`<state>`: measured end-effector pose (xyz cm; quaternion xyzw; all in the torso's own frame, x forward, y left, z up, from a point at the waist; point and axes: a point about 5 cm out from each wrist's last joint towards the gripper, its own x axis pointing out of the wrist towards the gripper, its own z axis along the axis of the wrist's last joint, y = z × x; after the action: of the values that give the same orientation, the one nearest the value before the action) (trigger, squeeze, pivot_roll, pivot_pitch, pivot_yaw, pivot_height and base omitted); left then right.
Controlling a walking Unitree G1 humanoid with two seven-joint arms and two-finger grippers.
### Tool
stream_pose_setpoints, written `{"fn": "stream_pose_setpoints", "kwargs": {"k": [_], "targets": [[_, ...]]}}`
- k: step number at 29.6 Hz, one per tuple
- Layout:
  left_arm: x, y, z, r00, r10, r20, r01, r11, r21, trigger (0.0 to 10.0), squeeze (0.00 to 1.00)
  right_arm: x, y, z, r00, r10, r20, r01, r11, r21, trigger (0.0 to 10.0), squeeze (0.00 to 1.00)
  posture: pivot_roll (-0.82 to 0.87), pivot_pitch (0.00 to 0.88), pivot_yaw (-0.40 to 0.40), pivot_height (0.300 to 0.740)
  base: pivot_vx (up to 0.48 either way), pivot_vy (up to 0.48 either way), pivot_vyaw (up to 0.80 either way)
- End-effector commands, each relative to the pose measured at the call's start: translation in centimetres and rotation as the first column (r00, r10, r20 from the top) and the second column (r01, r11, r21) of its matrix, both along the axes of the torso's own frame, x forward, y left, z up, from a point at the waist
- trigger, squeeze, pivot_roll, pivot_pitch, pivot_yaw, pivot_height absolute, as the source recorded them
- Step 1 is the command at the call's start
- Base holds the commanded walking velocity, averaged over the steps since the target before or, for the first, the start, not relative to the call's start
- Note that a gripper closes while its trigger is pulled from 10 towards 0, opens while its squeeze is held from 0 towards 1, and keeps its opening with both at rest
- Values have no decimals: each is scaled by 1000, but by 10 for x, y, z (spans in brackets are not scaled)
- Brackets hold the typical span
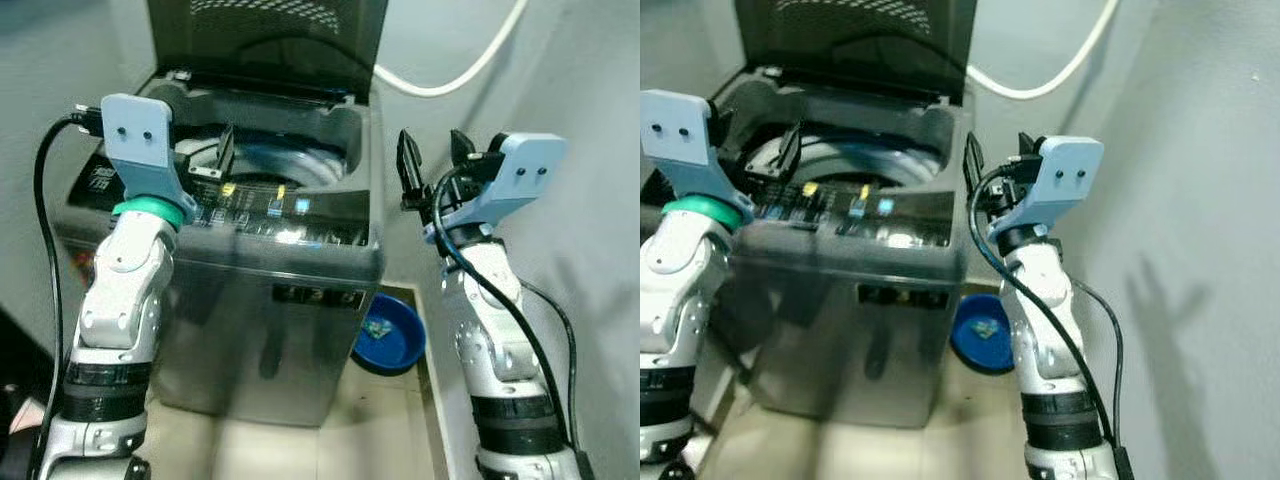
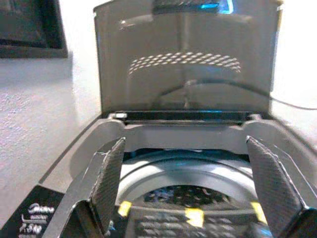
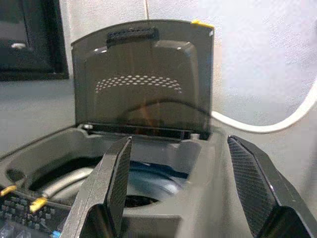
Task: Clothes washing
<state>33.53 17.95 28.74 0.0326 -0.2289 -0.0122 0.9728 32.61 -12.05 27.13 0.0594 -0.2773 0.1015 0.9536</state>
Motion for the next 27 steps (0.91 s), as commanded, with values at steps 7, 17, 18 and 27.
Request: {"fn": "stream_pose_setpoints", "kwargs": {"k": [7,17,18,27], "targets": [[1,-4,2,1000,-4,10,4,1000,7,10000,0,0,-2,-1,1000,-27,1,27,998,-60,10000,0,40,22,-33,740,-47,0,104],[1,-7,2,1000,-9,12,9,1000,6,10000,0,0,0,-5,1000,-22,-6,21,992,-121,10000,0,37,25,-33,740,0,0,776],[1,-7,1,1000,-9,13,9,1000,8,10000,0,0,0,-6,1000,-18,-9,16,992,-122,10000,0,38,26,-35,740,0,0,781],[2,-9,-3,1000,-12,-4,12,1000,27,10000,0,0,3,-14,999,4,-32,-8,991,-135,10000,0,38,27,-35,740,0,0,781]]}}
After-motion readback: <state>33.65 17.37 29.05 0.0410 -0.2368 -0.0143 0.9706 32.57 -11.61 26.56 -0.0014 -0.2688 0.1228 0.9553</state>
